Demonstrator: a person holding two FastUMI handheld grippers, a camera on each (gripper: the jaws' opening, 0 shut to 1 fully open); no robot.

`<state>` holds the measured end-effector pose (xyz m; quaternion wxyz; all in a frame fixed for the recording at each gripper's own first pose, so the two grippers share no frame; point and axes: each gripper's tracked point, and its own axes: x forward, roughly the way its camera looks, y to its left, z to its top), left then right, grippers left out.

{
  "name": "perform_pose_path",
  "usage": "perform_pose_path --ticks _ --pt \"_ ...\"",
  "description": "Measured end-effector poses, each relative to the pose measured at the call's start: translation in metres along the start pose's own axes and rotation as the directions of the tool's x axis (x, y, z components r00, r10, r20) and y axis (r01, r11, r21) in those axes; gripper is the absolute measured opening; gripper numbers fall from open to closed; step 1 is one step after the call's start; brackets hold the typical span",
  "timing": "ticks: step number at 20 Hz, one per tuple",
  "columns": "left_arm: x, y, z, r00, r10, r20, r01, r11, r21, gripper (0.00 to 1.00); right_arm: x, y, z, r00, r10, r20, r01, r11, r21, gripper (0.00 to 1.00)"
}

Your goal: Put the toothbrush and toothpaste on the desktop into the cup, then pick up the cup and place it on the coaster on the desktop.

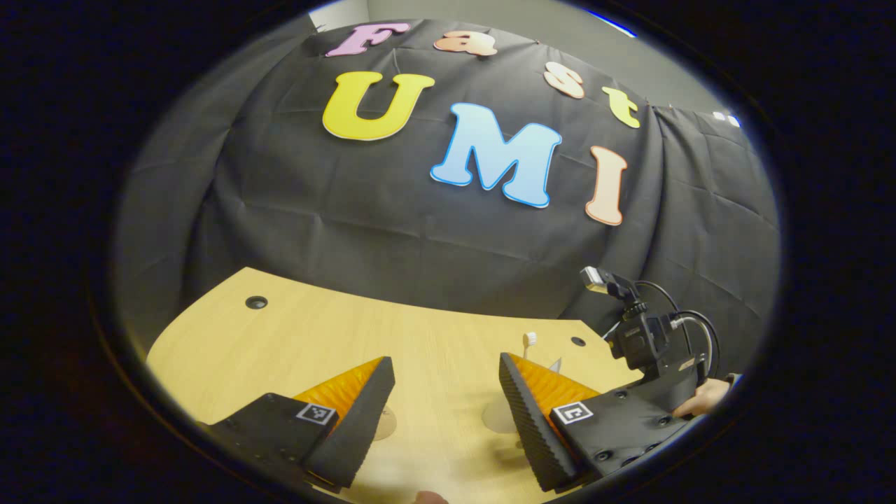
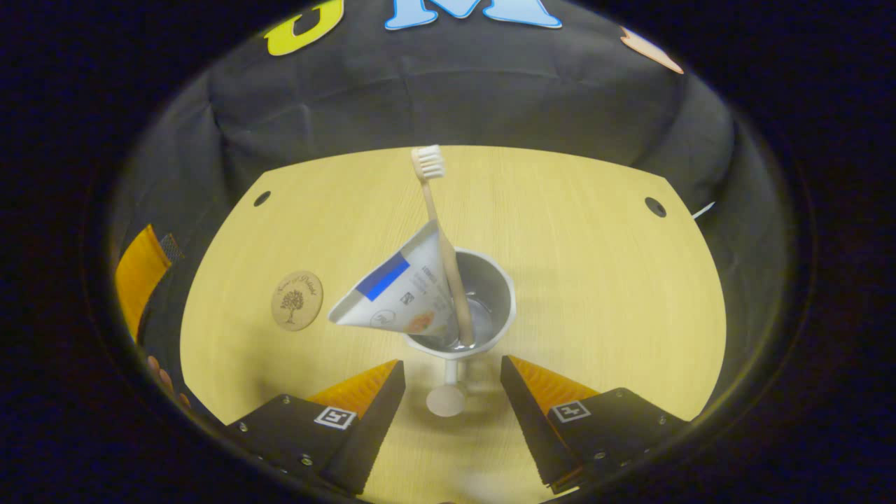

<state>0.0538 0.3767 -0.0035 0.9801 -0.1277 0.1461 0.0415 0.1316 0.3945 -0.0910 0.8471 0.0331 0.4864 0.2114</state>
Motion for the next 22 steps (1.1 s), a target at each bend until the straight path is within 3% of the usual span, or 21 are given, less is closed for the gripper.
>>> perform_pose_path --ticks 6,12,14,15,17,19,20,22 --pt "-0.009 0.016 -0.002 1.0 0.019 -0.005 -0.019 1.0 -0.004 1.0 0.017 -0.001 -0.007 0.994 -0.016 -0.112 0.018 1.0 0.012 0.86" --pt "-0.014 0.03 -0.007 0.999 0.044 -0.015 -0.045 0.999 -0.027 0.96 0.031 -0.006 -0.012 0.985 -0.035 -0.169 0.04 0.999 0.022 0.84" --pt "-0.016 0.032 -0.01 0.999 0.051 -0.018 -0.052 0.998 -0.036 1.0 0.034 -0.01 -0.015 0.981 -0.044 -0.187 0.048 0.999 0.019 0.86" --pt "-0.017 0.034 -0.011 0.998 0.057 -0.021 -0.057 0.998 -0.038 1.0 0.035 -0.01 -0.018 0.979 -0.041 -0.197 0.046 0.999 0.022 0.74" --pt "-0.019 0.037 -0.015 0.997 0.066 -0.026 -0.067 0.997 -0.041 1.0 0.036 -0.011 -0.017 0.98 -0.042 -0.197 0.048 0.999 0.024 0.67" --pt "-0.021 0.04 -0.016 0.997 0.075 -0.029 -0.077 0.996 -0.043 1.0 0.037 -0.01 -0.018 0.978 -0.04 -0.205 0.049 0.998 0.041 0.45" --pt "-0.024 0.041 -0.017 0.996 0.079 -0.029 -0.08 0.996 -0.044 0.97 0.036 -0.01 -0.018 0.977 -0.032 -0.209 0.043 0.998 0.051 0.45" --pt "-0.026 0.042 -0.018 0.996 0.085 -0.028 -0.086 0.995 -0.046 0.97 0.038 -0.009 -0.017 0.977 -0.04 -0.21 0.054 0.997 0.061 0.29"
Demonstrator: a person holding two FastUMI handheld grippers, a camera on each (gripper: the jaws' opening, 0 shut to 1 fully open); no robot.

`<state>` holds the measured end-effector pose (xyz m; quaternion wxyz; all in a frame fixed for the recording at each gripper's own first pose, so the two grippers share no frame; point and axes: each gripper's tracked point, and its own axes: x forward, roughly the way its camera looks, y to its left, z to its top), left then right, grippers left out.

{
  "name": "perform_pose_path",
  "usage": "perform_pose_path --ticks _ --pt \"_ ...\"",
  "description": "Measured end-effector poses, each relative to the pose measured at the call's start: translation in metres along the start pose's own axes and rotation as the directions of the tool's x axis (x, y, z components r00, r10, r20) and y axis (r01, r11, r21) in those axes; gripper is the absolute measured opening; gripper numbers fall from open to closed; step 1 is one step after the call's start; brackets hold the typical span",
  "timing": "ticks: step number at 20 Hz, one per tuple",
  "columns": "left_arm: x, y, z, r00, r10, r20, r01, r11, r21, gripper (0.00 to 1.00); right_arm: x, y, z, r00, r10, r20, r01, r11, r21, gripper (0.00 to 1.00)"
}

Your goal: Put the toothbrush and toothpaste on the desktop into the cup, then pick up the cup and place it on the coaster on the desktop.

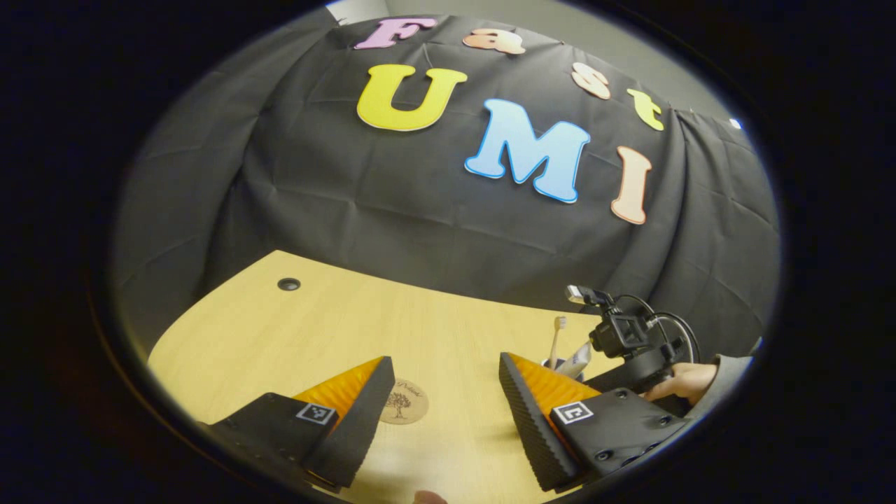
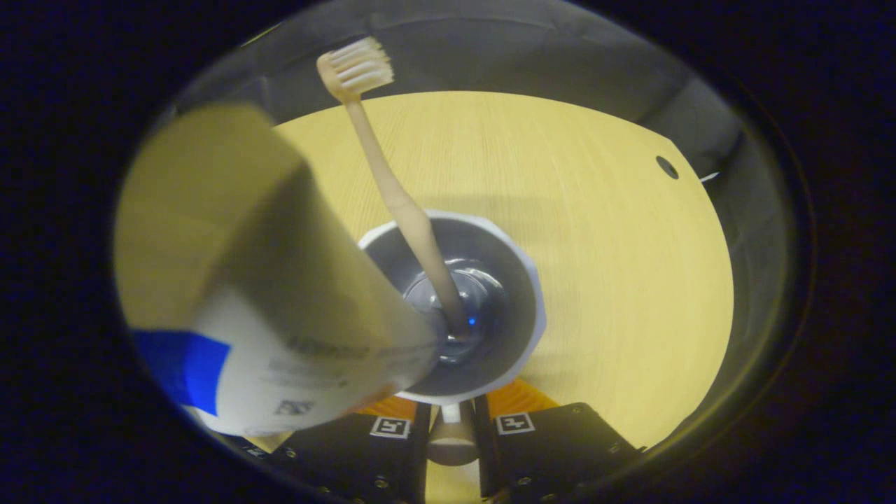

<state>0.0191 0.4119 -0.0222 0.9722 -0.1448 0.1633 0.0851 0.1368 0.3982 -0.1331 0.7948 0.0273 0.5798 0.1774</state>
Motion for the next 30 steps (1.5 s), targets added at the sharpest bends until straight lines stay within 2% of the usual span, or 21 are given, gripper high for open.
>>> perform_pose_path --ticks 2,5,6,8,9,10,12,14,17,18,19,20,21,22,23,24,26,30 --pt "-0.003 0.003 0.0 1.0 0.008 0.003 -0.008 1.0 -0.003 1.0 0.001 0.0 -0.001 1.0 -0.005 0.001 0.005 1.0 0.0 0.29" --pt "-0.008 0.008 -0.001 1.0 0.022 0.003 -0.022 1.0 -0.01 1.0 0.0 -0.001 0.0 1.0 -0.008 0.016 0.009 1.0 -0.022 0.28" --pt "-0.009 0.009 -0.003 1.0 0.027 0.002 -0.027 1.0 -0.012 0.97 0.0 -0.001 0.001 1.0 -0.008 0.024 0.008 1.0 -0.029 0.28" --pt "-0.014 0.015 -0.004 0.999 0.039 0.003 -0.039 0.999 -0.017 1.0 -0.003 0.001 0.004 0.999 0.003 0.046 -0.001 0.999 -0.034 0.28" --pt "-0.017 0.018 -0.004 0.999 0.044 0.003 -0.044 0.999 -0.021 1.0 -0.006 0.003 0.005 0.999 0.012 0.049 -0.011 0.999 -0.036 0.23" --pt "-0.02 0.021 -0.004 0.999 0.052 0.003 -0.052 0.998 -0.024 1.0 -0.009 0.006 0.006 0.999 0.022 0.049 -0.02 0.999 -0.039 0.28" --pt "-0.025 0.027 -0.006 0.998 0.063 0.003 -0.063 0.998 -0.03 0.96 -0.016 0.012 0.007 0.998 0.032 0.052 -0.029 0.998 -0.056 0.28" --pt "-0.035 0.034 -0.007 0.997 0.078 0.004 -0.078 0.996 -0.034 1.0 -0.021 0.019 0.009 0.997 0.048 0.055 -0.044 0.996 -0.077 0.28" --pt "-0.051 0.047 -0.008 0.995 0.099 0.006 -0.099 0.995 -0.034 1.0 -0.027 0.043 0.01 0.995 0.078 0.054 -0.072 0.992 -0.108 0.28" --pt "-0.057 0.053 -0.008 0.994 0.109 0.006 -0.108 0.993 -0.035 0.96 -0.029 0.048 0.012 0.995 0.086 0.052 -0.08 0.99 -0.12 0.23" --pt "-0.063 0.059 -0.008 0.993 0.116 0.006 -0.115 0.993 -0.037 0.96 -0.032 0.055 0.013 0.994 0.095 0.048 -0.088 0.987 -0.132 0.28" --pt "-0.068 0.062 -0.007 0.993 0.122 0.006 -0.122 0.992 -0.042 1.0 -0.032 0.064 0.013 0.994 0.102 0.044 -0.095 0.985 -0.146 0.23" --pt "-0.074 0.066 -0.005 0.991 0.132 0.006 -0.131 0.99 -0.046 0.97 -0.03 0.074 0.012 0.993 0.108 0.041 -0.1 0.982 -0.163 0.28" --pt "-0.079 0.073 -0.005 0.99 0.142 0.006 -0.141 0.989 -0.052 1.0 -0.028 0.083 0.013 0.993 0.109 0.039 -0.1 0.978 -0.181 0.28" --pt "-0.083 0.084 -0.008 0.988 0.151 0.005 -0.151 0.987 -0.057 1.0 -0.026 0.091 0.013 0.993 0.109 0.037 -0.1 0.975 -0.198 0.23" --pt "-0.088 0.093 -0.01 0.987 0.159 0.004 -0.158 0.985 -0.061 1.0 -0.025 0.099 0.015 0.993 0.111 0.036 -0.101 0.972 -0.211 0.27" --pt "-0.098 0.107 -0.01 0.985 0.172 0.005 -0.172 0.983 -0.068 0.96 -0.024 0.116 0.017 0.993 0.117 0.031 -0.107 0.968 -0.229 0.28" --pt "-0.111 0.128 -0.006 0.981 0.193 0.011 -0.192 0.978 -0.076 1.0 -0.02 0.14 0.02 0.992 0.127 0.017 -0.118 0.959 -0.258 0.28"
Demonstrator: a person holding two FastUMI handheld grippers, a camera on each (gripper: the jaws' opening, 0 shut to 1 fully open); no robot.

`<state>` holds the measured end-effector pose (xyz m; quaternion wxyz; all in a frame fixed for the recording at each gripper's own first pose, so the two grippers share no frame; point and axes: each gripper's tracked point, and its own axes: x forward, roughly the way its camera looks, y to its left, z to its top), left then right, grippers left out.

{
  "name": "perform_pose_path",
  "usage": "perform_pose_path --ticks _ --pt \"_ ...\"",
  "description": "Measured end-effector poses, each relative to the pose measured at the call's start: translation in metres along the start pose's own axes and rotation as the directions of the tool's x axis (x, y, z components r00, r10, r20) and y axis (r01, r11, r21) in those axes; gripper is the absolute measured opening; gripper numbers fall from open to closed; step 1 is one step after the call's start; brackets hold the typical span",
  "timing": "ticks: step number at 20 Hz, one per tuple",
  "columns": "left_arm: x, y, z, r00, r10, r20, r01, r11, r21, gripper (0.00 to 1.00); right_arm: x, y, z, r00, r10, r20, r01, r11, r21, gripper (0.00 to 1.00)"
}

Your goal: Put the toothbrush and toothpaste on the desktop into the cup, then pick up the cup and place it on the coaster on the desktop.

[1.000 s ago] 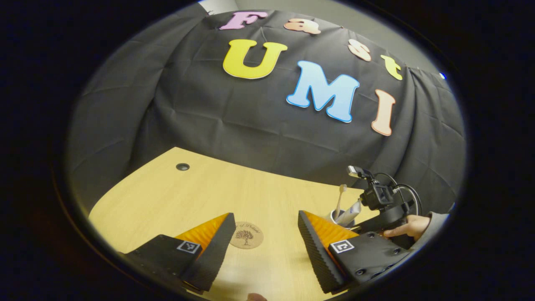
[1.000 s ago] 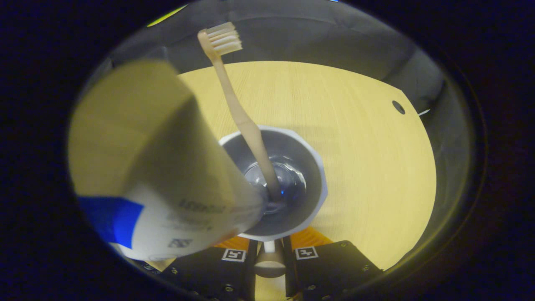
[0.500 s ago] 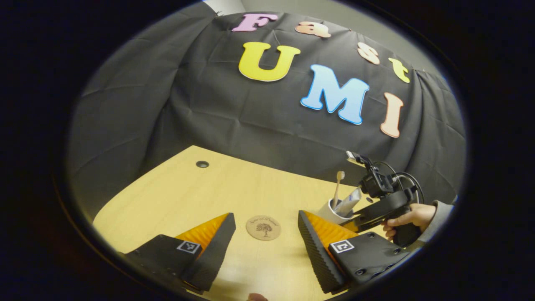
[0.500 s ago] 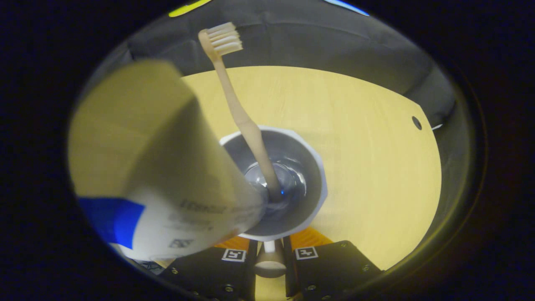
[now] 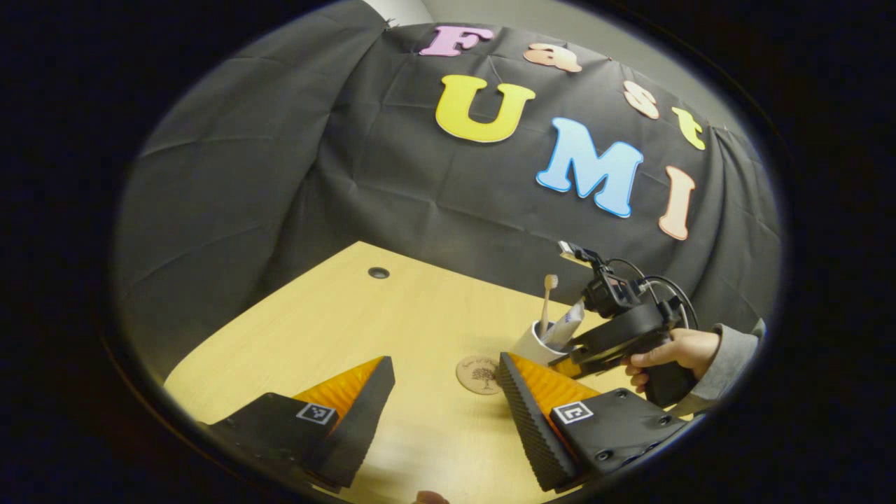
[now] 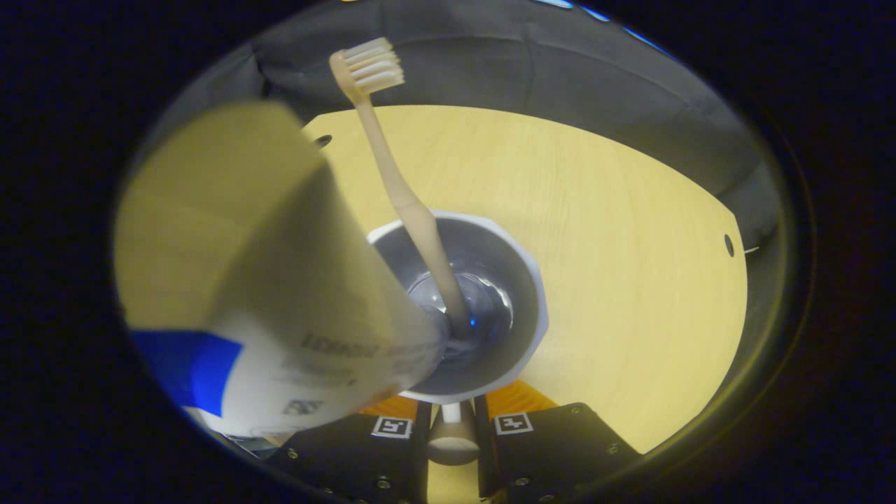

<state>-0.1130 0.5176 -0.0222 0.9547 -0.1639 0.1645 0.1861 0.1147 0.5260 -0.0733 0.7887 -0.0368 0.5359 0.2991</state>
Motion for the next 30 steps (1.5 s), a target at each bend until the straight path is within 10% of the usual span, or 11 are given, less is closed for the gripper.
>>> perform_pose_path --ticks 18,30 --pt "-0.009 0.045 -0.004 1.0 0.005 -0.026 -0.007 0.999 -0.048 0.96 0.018 0.024 0.007 0.997 -0.024 -0.068 0.023 0.999 -0.023 0.24" --pt "0.005 0.018 0.006 0.999 -0.047 -0.026 0.046 0.999 -0.005 0.96 -0.086 0.025 -0.002 0.994 0.05 0.099 -0.05 0.999 -0.01 0.6"
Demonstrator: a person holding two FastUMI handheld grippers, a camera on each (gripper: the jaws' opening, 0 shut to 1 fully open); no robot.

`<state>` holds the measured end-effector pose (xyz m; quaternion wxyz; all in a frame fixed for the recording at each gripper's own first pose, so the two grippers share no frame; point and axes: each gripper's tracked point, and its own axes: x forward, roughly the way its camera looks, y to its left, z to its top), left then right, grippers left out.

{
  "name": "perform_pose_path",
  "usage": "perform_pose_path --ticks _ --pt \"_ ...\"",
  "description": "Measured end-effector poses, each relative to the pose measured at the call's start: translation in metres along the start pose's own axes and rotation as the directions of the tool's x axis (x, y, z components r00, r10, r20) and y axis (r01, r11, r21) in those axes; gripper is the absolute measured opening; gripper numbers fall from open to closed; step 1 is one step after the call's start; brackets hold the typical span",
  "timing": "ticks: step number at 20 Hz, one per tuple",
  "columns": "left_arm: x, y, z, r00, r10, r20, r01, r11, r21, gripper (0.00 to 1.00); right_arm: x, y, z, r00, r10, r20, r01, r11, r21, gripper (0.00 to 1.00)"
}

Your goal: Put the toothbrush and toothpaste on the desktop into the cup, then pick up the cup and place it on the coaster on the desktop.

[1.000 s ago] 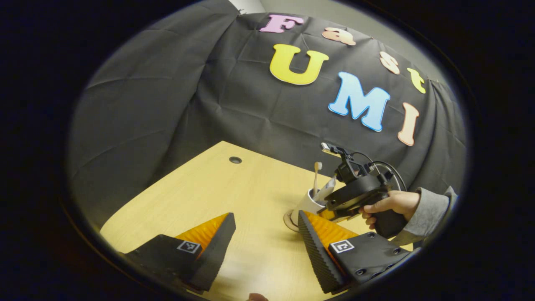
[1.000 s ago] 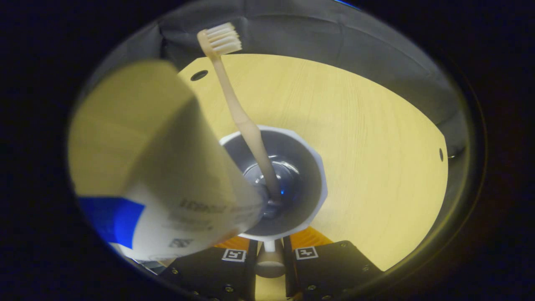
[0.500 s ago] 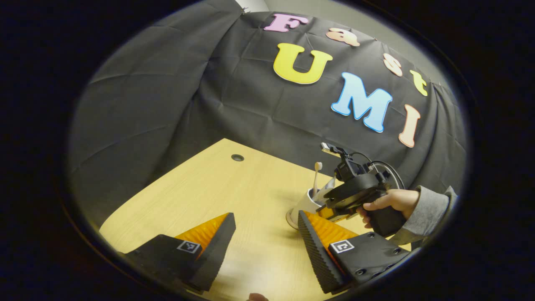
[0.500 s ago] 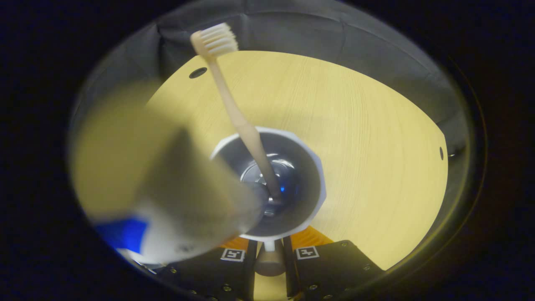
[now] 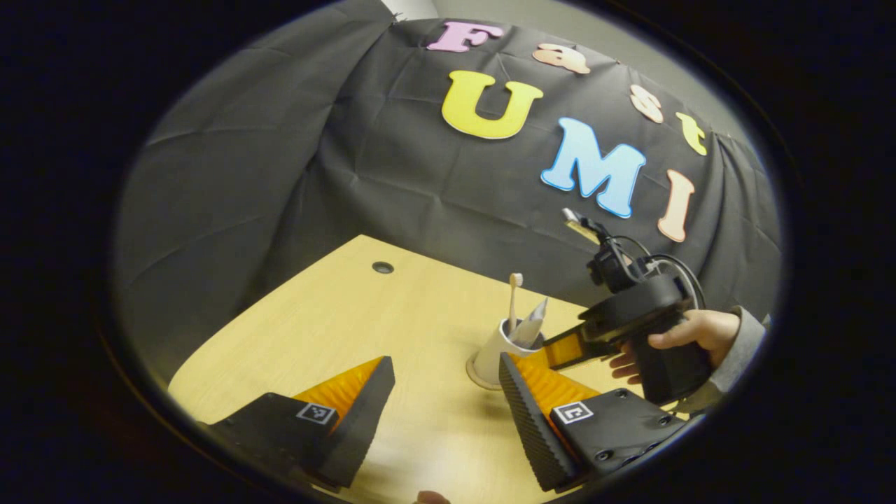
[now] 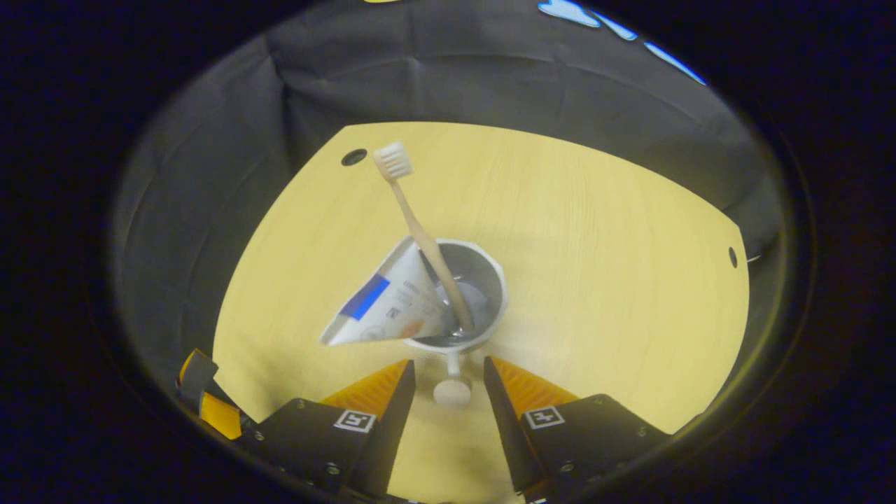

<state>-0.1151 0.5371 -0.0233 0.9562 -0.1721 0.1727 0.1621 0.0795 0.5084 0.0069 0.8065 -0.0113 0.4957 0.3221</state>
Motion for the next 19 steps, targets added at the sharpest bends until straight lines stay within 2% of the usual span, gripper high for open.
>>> perform_pose_path --ticks 3,7,8,10,11,13,14,16,17,19 --pt "0.011 -0.016 0.011 1.0 -0.022 0.012 0.021 0.999 0.039 1.0 -0.04 -0.006 -0.01 0.997 0.016 0.076 -0.017 1.0 0.013 0.8" --pt "0.023 -0.053 0.03 0.997 -0.074 0.039 0.07 0.993 0.09 1.0 -0.103 -0.035 -0.018 0.973 -0.022 0.229 0.012 0.999 0.045 0.8" --pt "0.025 -0.064 0.032 0.995 -0.091 0.042 0.086 0.991 0.106 0.96 -0.118 -0.046 -0.018 0.962 -0.045 0.271 0.031 0.998 0.057 0.8" --pt "0.03 -0.083 0.037 0.992 -0.116 0.048 0.109 0.986 0.13 1.0 -0.145 -0.069 -0.018 0.929 -0.094 0.357 0.07 0.994 0.079 0.8" --pt "0.031 -0.096 0.04 0.99 -0.132 0.05 0.125 0.983 0.135 0.96 -0.158 -0.08 -0.017 0.905 -0.126 0.406 0.097 0.991 0.091 0.8" --pt "0.031 -0.121 0.046 0.986 -0.157 0.061 0.146 0.978 0.147 1.0 -0.188 -0.104 -0.016 0.841 -0.189 0.508 0.153 0.982 0.112 0.8" --pt "0.029 -0.133 0.049 0.983 -0.168 0.069 0.155 0.976 0.154 0.96 -0.202 -0.116 -0.018 0.807 -0.218 0.549 0.181 0.976 0.122 0.8" --pt "0.03 -0.157 0.056 0.979 -0.184 0.085 0.168 0.971 0.167 0.96 -0.226 -0.133 -0.022 0.74 -0.259 0.621 0.222 0.965 0.138 0.8" --pt "0.029 -0.168 0.057 0.978 -0.19 0.091 0.172 0.97 0.17 1.0 -0.233 -0.14 -0.023 0.709 -0.273 0.651 0.239 0.96 0.144 0.8" --pt "0.027 -0.189 0.059 0.976 -0.194 0.1 0.176 0.969 0.171 0.96 -0.252 -0.156 -0.028 0.649 -0.299 0.699 0.268 0.95 0.158 0.81"
